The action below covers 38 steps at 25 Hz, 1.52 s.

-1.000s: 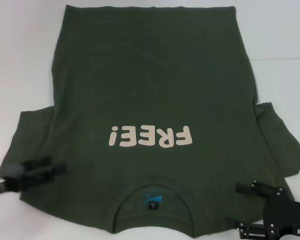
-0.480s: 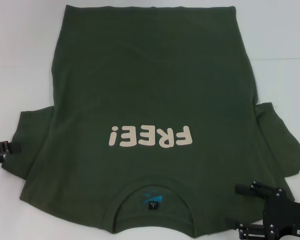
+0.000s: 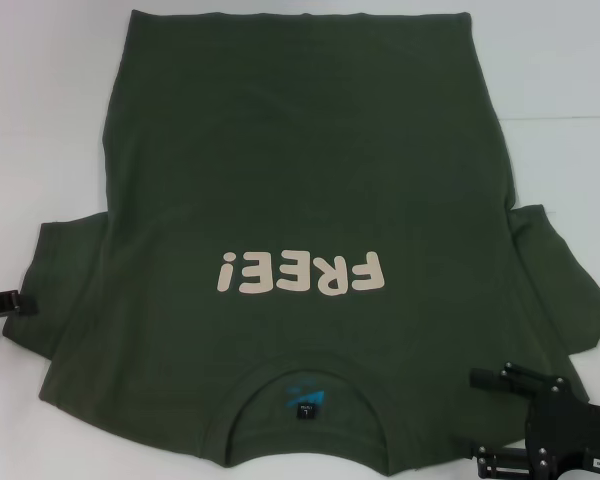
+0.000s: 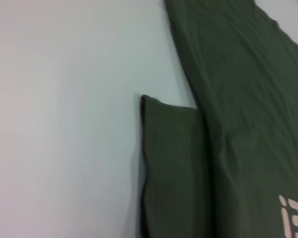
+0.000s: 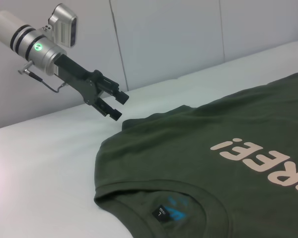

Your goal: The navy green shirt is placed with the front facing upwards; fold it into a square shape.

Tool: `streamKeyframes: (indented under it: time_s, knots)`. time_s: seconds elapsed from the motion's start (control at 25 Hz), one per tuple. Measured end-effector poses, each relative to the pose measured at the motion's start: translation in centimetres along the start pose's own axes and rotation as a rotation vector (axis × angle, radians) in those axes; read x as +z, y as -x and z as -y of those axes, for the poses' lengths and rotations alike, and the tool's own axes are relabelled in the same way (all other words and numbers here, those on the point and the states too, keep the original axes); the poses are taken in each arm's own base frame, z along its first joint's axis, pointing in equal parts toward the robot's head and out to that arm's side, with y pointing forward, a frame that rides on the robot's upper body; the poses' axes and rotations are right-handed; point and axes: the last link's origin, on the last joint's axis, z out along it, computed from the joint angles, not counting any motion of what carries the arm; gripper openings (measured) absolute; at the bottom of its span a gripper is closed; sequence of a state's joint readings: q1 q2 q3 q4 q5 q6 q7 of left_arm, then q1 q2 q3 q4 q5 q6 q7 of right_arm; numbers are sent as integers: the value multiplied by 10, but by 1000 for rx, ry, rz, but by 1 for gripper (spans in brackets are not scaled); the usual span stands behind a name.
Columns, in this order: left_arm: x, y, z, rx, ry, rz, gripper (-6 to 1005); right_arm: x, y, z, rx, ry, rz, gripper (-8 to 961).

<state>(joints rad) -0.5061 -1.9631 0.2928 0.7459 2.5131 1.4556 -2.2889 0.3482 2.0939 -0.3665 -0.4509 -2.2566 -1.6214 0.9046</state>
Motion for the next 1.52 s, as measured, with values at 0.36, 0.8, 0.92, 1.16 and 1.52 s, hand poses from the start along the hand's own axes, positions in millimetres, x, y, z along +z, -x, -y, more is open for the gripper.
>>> streamKeyframes:
  time_s: [0.36, 0.8, 0.92, 1.16, 1.52]
  knots:
    - [5, 0, 2, -19, -13, -10, 890, 0, 0, 0, 1, 3, -4, 913]
    - [8, 0, 4, -31, -21, -15, 889, 0, 0, 0, 1, 3, -4, 913]
    - [9, -1, 4, -38, -24, -19, 889, 0, -1, -1, 3, 3, -4, 912]
    - [10, -2, 4, -43, -37, -17, 889, 1, -1, -2, 9, 7, -1, 912]
    - [13, -3, 3, -41, -41, -14, 888, 1, -2, -3, 12, 8, -1, 912]
